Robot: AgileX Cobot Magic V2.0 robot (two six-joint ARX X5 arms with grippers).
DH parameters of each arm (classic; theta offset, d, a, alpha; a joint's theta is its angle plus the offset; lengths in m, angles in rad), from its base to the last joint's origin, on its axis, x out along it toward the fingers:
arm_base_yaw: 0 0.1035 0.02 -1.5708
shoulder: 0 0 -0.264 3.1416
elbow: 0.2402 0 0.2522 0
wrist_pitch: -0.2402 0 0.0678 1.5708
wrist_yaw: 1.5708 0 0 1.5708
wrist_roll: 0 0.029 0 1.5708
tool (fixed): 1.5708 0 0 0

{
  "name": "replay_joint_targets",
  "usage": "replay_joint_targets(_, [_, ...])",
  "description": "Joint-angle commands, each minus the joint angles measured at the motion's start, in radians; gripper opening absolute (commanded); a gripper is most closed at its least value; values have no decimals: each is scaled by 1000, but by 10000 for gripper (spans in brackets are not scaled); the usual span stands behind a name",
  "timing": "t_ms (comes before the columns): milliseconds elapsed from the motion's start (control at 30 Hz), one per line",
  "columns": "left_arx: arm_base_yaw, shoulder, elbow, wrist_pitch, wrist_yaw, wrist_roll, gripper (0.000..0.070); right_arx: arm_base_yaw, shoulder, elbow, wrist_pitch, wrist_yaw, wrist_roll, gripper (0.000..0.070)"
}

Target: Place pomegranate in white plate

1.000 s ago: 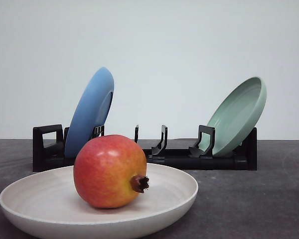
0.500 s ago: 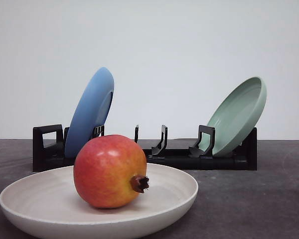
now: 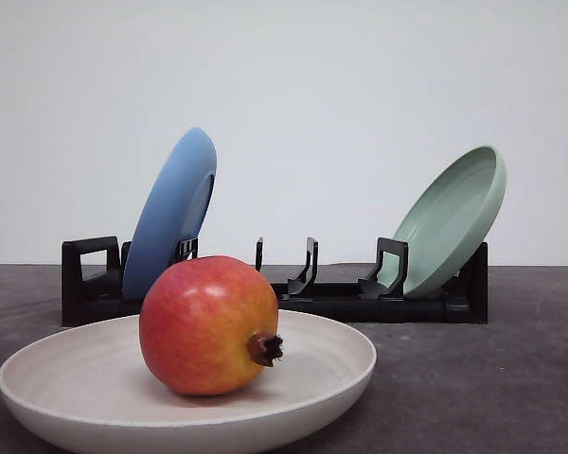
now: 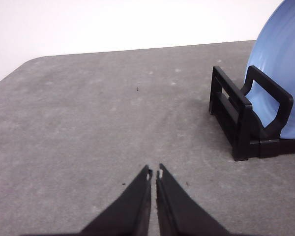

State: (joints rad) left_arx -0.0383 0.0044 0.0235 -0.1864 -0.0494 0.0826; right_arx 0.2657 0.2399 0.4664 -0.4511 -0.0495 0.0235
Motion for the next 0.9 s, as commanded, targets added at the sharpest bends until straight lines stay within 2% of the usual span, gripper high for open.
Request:
replay_joint_targets(0, [1, -2, -11, 0, -3, 3, 0, -57, -26, -74, 109, 5, -104, 0])
replay_joint_targets(133, [1, -2, -11, 0, -3, 3, 0, -161, -91, -237, 249, 6, -134, 0])
replay_joint_targets(367, [1, -2, -11, 0, -3, 3, 0, -269, -193, -411, 286, 8, -131, 0])
replay_joint_targets(500, [1, -2, -11, 0, -3, 3, 0, -290, -229, -455, 278, 12, -118, 0])
replay_joint_targets(667, [1, -2, -11, 0, -3, 3, 0, -294, -236, -455, 271, 51, -108, 0])
replay_joint_targets(867, [1, -2, -11, 0, -3, 3, 0, -295, -236, -455, 271, 52, -96, 0])
